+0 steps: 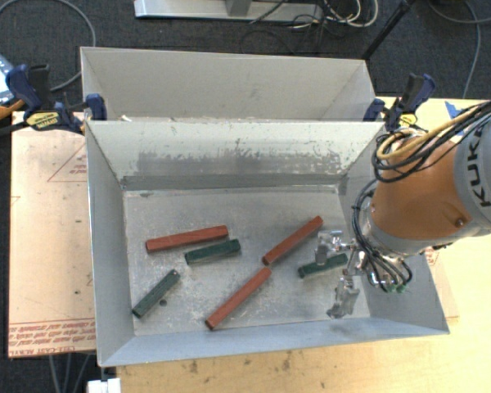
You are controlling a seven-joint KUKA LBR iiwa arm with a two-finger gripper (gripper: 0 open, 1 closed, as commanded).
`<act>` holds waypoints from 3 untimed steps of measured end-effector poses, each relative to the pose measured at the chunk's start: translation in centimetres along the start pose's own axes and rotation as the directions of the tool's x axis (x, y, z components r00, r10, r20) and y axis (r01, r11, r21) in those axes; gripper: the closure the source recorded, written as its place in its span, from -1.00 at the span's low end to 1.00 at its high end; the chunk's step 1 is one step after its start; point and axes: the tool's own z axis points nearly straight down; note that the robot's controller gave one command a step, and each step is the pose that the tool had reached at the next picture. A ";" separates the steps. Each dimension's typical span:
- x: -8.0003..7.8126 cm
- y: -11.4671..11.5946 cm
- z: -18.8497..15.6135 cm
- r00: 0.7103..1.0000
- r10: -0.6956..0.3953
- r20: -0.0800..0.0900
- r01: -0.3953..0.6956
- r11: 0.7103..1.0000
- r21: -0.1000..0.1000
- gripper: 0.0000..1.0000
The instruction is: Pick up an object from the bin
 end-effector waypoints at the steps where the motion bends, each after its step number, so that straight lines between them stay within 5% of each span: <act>1: -4.5 -2.2 6.6 0.987 -0.160 0.008 0.160 0.987 0.001 -1.00; 3: -4.9 -4.1 6.4 0.994 -0.105 0.010 0.105 0.994 0.001 -1.00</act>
Offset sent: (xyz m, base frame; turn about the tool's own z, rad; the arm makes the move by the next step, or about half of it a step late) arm 0.0443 -0.0226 -0.0646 -0.1632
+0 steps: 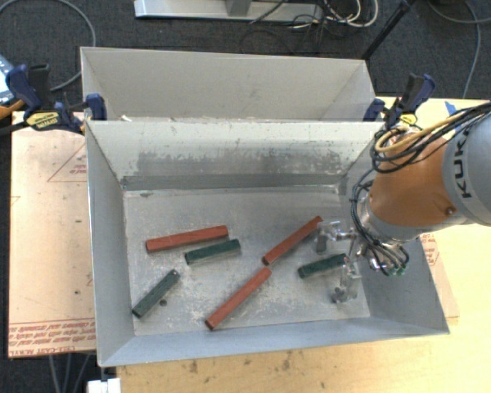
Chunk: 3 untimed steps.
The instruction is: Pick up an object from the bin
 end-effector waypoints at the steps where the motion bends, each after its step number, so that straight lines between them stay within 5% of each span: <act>1: -0.1 0.0 0.0 1.000 0.000 0.000 0.000 1.000 0.000 -1.00; 2: -0.1 0.0 0.0 1.000 0.001 0.000 -0.001 1.000 0.000 -1.00; 3: -0.1 0.1 0.0 1.000 0.000 -0.002 0.000 1.000 0.000 1.00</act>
Offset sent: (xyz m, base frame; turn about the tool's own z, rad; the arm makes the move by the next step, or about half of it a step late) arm 0.0000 0.0000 0.0000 0.0000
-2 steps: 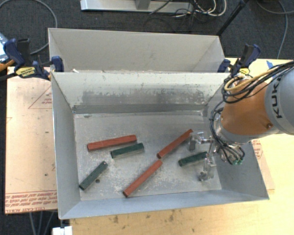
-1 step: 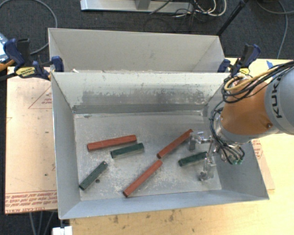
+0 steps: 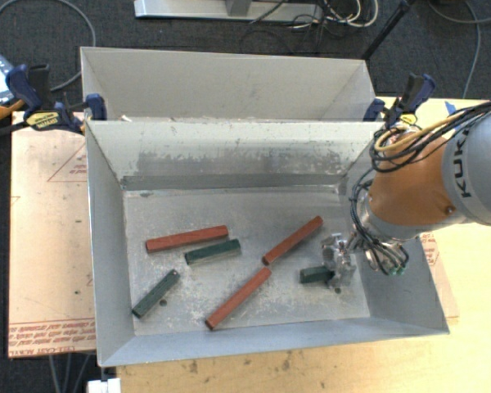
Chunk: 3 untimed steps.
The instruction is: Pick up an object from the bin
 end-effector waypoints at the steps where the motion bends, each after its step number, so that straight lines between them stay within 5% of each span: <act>1: -0.1 0.1 -4.4 1.000 -0.001 0.005 0.001 1.000 0.001 1.00; 3: -0.4 0.2 -8.6 1.000 -0.001 0.004 0.001 1.000 0.001 1.00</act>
Offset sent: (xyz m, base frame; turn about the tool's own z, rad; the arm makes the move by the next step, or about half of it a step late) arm 0.0000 0.0000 0.0418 0.0000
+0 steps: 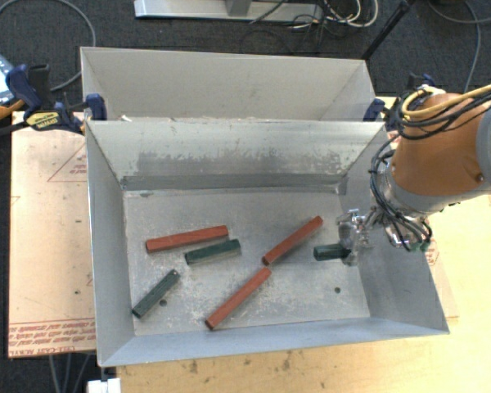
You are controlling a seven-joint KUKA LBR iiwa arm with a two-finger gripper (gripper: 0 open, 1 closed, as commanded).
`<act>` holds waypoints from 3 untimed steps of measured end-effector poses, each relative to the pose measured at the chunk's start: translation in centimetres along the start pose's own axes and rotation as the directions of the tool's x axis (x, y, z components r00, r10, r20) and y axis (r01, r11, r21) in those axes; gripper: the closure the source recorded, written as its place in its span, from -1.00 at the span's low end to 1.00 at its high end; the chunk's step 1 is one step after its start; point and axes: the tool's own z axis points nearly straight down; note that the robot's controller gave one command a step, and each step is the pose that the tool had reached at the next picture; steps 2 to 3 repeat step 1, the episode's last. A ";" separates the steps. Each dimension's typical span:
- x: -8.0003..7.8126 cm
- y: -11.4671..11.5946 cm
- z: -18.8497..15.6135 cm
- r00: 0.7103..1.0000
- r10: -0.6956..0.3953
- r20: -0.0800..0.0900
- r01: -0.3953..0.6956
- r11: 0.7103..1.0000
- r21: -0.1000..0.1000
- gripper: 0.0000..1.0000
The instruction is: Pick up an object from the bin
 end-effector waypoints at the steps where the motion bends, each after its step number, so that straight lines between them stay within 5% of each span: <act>1: -0.2 0.0 -2.6 1.000 0.000 0.001 0.000 1.000 0.000 1.00; 3: -0.2 0.0 -2.6 1.000 0.000 0.001 0.000 1.000 0.000 1.00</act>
Offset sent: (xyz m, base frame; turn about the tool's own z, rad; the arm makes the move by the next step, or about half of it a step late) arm 0.0002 -0.0001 0.0249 0.0000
